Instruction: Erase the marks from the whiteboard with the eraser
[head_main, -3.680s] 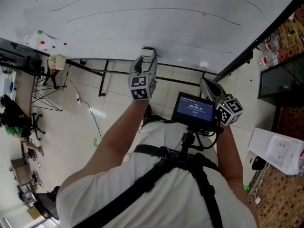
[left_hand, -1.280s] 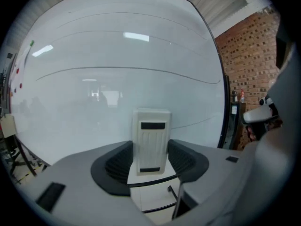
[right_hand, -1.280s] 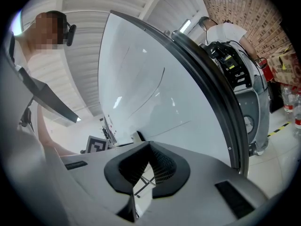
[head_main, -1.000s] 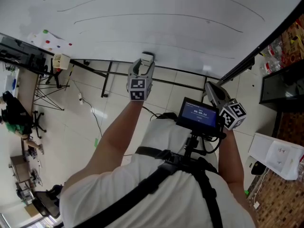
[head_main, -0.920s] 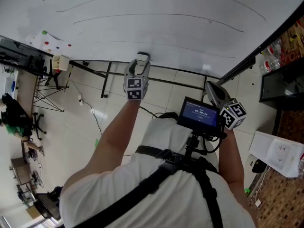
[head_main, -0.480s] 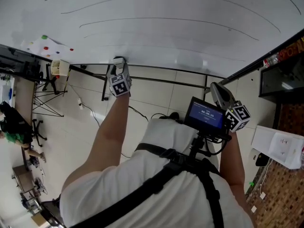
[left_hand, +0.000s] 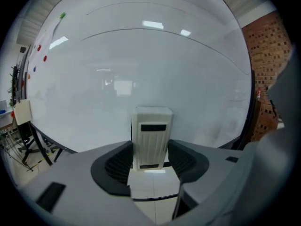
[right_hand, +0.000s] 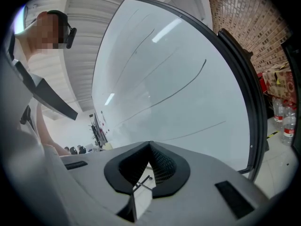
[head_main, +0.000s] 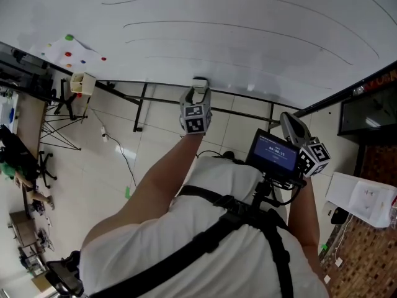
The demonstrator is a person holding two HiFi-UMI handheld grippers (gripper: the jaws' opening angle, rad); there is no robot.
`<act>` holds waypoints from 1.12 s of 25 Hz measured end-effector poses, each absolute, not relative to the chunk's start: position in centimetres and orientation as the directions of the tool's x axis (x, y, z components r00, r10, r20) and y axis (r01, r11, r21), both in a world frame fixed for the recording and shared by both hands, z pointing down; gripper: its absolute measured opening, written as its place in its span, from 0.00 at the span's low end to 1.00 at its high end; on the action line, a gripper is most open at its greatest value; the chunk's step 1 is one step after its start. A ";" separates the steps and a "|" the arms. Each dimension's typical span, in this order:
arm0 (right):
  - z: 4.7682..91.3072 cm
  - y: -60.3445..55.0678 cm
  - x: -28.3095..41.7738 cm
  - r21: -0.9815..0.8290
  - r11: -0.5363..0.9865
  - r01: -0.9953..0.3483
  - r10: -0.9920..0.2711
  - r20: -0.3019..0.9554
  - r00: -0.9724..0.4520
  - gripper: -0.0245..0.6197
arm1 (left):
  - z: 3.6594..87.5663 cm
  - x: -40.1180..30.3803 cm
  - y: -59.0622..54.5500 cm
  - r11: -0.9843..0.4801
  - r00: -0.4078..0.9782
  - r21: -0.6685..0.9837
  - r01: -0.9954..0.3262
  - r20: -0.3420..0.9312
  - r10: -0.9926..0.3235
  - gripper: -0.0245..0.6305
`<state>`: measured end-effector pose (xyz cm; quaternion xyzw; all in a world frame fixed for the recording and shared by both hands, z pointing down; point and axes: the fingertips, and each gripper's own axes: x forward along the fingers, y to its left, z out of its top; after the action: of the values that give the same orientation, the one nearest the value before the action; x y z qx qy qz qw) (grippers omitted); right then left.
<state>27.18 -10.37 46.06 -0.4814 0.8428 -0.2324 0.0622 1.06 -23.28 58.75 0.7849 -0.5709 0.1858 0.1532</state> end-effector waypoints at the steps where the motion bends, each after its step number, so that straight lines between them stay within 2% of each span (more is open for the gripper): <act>1: 46.0 -10.4 27.3 -0.451 0.429 -0.783 -0.841 0.118 -0.528 0.06 | 58.7 2.9 -23.0 -0.335 0.314 0.040 -0.941 0.466 -0.827 0.44; 3: 46.2 -10.3 27.2 -0.449 0.431 -0.783 -0.839 0.119 -0.531 0.06 | 58.6 5.9 -22.3 -0.382 0.368 0.070 -0.922 0.468 -0.803 0.44; 7: 46.0 -9.9 26.9 -0.450 0.438 -0.778 -0.833 0.122 -0.540 0.06 | 58.4 8.0 -21.4 -0.386 0.394 0.119 -0.915 0.478 -0.785 0.44; 13: 44.6 -8.7 32.8 -0.441 0.440 -0.782 -0.837 0.114 -0.535 0.06 | 57.5 15.9 -19.0 -0.462 0.466 0.134 -0.877 0.469 -0.750 0.44; 16: 44.9 -8.2 34.0 -0.446 0.444 -0.777 -0.831 0.118 -0.543 0.06 | 56.2 16.6 -19.0 -0.413 0.430 0.141 -0.900 0.450 -0.782 0.44; 19: 45.5 -6.8 38.3 -0.458 0.445 -0.769 -0.830 0.111 -0.546 0.06 | 54.5 20.0 -18.0 -0.368 0.395 0.146 -0.918 0.408 -0.823 0.44; 25: 45.7 -5.7 42.3 -0.465 0.458 -0.758 -0.825 0.096 -0.557 0.06 | 54.1 22.6 -17.5 -0.231 0.294 0.199 -0.952 0.404 -0.866 0.44; 28: 45.8 -5.5 44.4 -0.467 0.455 -0.758 -0.828 0.090 -0.553 0.06 | 54.0 25.4 -16.9 -0.243 0.306 0.197 -0.950 0.422 -0.854 0.44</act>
<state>44.41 -5.53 45.76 -0.4667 0.8497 -0.2335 0.0755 25.38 -16.87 54.03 0.7800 -0.5781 0.1140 0.2109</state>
